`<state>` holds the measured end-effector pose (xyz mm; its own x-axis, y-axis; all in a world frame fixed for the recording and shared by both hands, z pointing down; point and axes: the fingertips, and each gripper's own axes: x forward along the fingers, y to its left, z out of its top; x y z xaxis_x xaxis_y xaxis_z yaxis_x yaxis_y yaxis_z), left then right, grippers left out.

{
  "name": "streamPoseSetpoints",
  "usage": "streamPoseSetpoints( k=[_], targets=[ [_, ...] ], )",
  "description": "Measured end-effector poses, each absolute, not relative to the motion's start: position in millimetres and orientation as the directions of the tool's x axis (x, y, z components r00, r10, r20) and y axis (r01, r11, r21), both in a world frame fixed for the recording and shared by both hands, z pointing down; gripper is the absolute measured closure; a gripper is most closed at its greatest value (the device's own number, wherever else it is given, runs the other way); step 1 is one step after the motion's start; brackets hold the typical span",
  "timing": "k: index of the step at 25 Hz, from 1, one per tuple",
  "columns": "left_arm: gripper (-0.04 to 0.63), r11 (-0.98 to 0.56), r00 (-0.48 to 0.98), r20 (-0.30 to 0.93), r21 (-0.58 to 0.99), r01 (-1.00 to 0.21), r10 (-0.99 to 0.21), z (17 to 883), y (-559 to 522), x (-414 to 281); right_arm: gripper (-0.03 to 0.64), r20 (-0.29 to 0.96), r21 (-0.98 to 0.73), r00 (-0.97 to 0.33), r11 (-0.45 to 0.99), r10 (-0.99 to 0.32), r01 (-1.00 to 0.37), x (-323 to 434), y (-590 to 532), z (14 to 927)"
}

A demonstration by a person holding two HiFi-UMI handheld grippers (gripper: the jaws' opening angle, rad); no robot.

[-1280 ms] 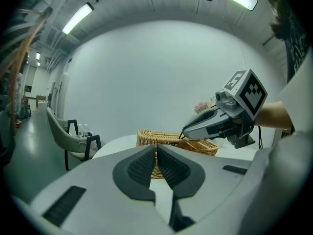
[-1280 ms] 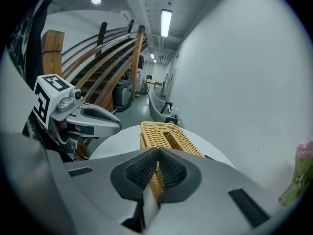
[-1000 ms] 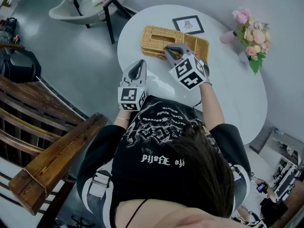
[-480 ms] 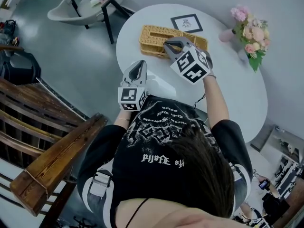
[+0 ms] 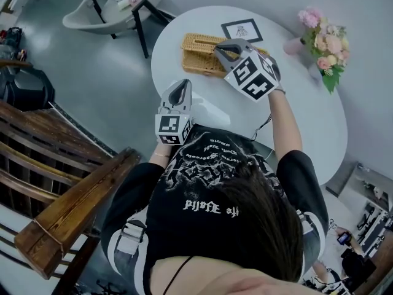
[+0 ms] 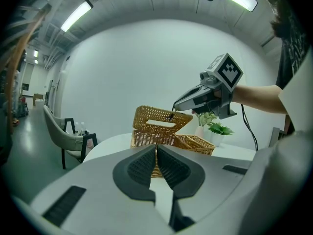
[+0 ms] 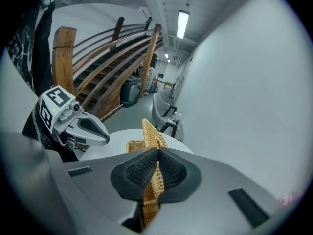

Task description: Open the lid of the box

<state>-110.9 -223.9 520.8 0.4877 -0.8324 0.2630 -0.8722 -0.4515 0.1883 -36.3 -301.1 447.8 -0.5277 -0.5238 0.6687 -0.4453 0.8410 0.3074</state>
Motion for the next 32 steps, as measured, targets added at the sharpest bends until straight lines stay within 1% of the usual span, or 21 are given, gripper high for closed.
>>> streamPoseSetpoints(
  k=[14, 32],
  targets=[
    [0.568, -0.465, 0.492, 0.253, 0.164, -0.870, -0.833, 512, -230, -111, 0.581, 0.653, 0.306, -0.540, 0.837, -0.531, -0.453, -35, -325, 427],
    [0.568, -0.445, 0.473, 0.255, 0.162, -0.881, -0.843, 512, -239, -123, 0.581, 0.643, 0.354, -0.507, 0.810, -0.573, -0.467, -26, -360, 414]
  ],
)
